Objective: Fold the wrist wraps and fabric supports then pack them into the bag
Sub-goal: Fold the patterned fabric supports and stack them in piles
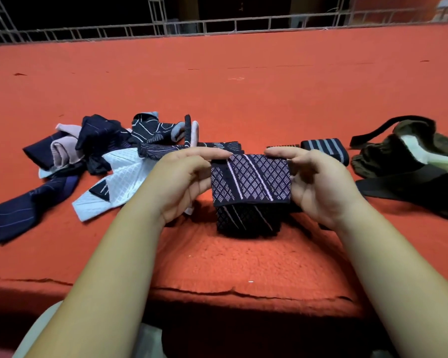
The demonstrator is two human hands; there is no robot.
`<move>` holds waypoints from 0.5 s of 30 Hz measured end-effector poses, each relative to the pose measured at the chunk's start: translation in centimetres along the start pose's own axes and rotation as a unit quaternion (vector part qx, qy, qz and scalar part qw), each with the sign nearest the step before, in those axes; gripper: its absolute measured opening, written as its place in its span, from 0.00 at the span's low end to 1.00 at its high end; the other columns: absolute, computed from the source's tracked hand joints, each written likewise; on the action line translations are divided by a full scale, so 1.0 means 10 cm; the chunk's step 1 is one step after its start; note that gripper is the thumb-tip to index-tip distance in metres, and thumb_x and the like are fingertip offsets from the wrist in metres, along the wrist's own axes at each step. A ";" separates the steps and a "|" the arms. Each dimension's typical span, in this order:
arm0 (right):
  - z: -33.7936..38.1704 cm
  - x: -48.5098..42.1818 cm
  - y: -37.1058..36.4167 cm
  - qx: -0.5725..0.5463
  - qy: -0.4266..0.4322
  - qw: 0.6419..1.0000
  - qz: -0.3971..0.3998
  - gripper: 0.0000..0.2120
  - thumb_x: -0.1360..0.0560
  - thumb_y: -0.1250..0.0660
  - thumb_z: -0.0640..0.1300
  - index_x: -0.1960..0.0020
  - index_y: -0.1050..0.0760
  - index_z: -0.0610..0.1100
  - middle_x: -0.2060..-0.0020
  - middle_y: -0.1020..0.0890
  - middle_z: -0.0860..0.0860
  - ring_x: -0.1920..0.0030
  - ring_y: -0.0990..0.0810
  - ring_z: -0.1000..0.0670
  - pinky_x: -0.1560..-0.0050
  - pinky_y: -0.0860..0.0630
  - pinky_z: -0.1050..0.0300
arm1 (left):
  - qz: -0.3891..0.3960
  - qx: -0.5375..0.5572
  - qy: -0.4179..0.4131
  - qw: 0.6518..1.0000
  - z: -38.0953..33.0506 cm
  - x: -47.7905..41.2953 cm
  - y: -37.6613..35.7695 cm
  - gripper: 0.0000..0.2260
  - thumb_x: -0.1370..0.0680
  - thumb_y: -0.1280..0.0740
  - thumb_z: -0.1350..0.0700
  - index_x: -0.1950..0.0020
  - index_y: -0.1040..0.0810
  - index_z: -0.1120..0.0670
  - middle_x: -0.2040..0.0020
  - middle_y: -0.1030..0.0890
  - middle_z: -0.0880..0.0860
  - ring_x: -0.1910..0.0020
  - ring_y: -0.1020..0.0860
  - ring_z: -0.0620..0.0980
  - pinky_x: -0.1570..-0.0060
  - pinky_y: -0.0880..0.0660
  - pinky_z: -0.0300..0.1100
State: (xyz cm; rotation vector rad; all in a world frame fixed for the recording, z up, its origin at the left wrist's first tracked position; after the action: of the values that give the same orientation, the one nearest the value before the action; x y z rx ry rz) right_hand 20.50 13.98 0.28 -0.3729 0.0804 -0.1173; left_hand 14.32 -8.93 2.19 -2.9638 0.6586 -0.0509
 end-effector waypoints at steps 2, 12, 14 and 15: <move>0.00 0.00 0.00 -0.013 -0.001 1.000 0.005 0.17 0.18 0.42 0.38 0.45 0.14 0.36 0.46 0.14 0.38 0.44 0.16 0.41 0.35 0.19 0.41 | -0.009 -0.006 0.000 1.000 0.02 0.01 -0.01 0.19 0.18 0.46 0.70 0.40 0.16 0.65 0.65 0.15 0.49 0.66 0.18 0.40 0.54 0.17 0.36; -0.03 0.03 -0.01 0.137 0.045 0.989 0.026 0.17 0.22 0.27 0.32 0.37 0.17 0.48 0.47 0.13 0.46 0.46 0.16 0.44 0.32 0.22 0.32 | -0.029 -0.107 -0.053 0.992 0.07 0.00 -0.02 0.13 0.22 0.23 0.63 0.40 0.13 0.52 0.40 0.15 0.61 0.44 0.15 0.55 0.35 0.21 0.61; -0.04 0.02 0.00 0.164 0.046 0.985 0.040 0.22 0.22 0.26 0.33 0.32 0.20 0.51 0.43 0.13 0.45 0.44 0.15 0.44 0.32 0.21 0.34 | -0.034 -0.115 -0.062 0.991 0.06 0.00 -0.03 0.10 0.21 0.24 0.62 0.41 0.13 0.54 0.47 0.16 0.60 0.54 0.15 0.51 0.50 0.17 0.49; -0.04 0.02 0.00 0.175 0.041 0.983 0.048 0.25 0.22 0.25 0.33 0.30 0.22 0.51 0.42 0.13 0.44 0.42 0.15 0.44 0.32 0.20 0.37 | -0.041 -0.114 -0.062 0.991 0.05 0.00 -0.04 0.09 0.20 0.26 0.63 0.40 0.14 0.57 0.52 0.16 0.59 0.62 0.15 0.46 0.61 0.18 0.40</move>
State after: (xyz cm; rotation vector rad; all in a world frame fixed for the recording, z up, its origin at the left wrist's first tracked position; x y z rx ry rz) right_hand 20.61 13.79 -0.15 -0.0132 0.1569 -0.0506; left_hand 14.56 -8.55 1.78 -3.1771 0.5611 0.2150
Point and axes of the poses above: each hand's wrist, its own x-axis away from the middle knuckle, its own y-axis out of the back of the hand, z = x × y, the point moved 3 cm from there along -x, towards the middle knuckle
